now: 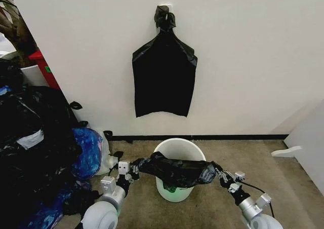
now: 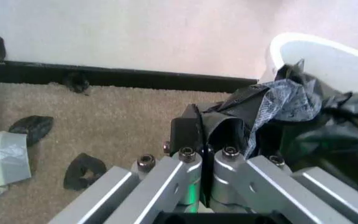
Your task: Place the garbage bag over the trash bin.
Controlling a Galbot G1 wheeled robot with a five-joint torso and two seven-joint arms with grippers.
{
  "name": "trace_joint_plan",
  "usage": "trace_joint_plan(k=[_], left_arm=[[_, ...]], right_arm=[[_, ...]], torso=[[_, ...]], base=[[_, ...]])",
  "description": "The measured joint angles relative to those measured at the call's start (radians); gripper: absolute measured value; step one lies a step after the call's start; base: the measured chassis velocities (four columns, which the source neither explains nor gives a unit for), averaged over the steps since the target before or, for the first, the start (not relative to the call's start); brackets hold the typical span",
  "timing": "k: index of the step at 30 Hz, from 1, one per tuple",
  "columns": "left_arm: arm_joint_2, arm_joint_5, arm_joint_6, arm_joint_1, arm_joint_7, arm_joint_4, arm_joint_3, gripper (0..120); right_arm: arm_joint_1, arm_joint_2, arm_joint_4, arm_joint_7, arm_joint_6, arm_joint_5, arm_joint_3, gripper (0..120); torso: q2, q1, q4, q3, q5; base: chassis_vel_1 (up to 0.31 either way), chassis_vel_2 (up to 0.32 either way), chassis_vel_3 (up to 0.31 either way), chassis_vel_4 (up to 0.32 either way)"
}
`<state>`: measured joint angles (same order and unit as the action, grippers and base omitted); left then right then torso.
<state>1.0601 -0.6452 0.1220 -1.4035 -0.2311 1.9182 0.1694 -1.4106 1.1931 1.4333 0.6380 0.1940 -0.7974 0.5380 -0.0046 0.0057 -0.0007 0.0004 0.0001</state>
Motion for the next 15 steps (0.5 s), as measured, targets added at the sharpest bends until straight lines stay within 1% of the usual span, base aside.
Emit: trace_joint_plan(k=[10,11,13,15], left_arm=[[0.017,0.016,-0.011,-0.001,0.023,-0.049,-0.002,0],[0.020,0.017,-0.011,-0.002,0.024,-0.053,-0.001,0],[0.021,0.018,-0.011,-0.002,0.024,-0.054,-0.001,0],[0.025,0.027,-0.011,-0.006,0.022,-0.055,0.001,0]], right_arm=[[0.040,0.016,-0.044,0.015,-0.004,0.032,-0.005,0],[0.036,0.015,-0.046,0.016,-0.004,0.036,-0.005,6],[0.032,0.014,-0.044,0.016,-0.004,0.038,-0.005,8],[0.018,0.007,-0.033,0.016,0.003,0.052,-0.003,17]], torso=[[0.000,0.000,0.0001,0.000,0.0001],[0.000,0.000,0.0003,0.000,0.0003],[0.000,0.000,0.0000,0.000,0.0003],[0.000,0.000,0.0001,0.000,0.0002]], base=[[0.000,0.000,0.000,0.000],[0.000,0.000,0.000,0.000],[0.000,0.000,0.000,0.000],[0.000,0.000,0.000,0.000]])
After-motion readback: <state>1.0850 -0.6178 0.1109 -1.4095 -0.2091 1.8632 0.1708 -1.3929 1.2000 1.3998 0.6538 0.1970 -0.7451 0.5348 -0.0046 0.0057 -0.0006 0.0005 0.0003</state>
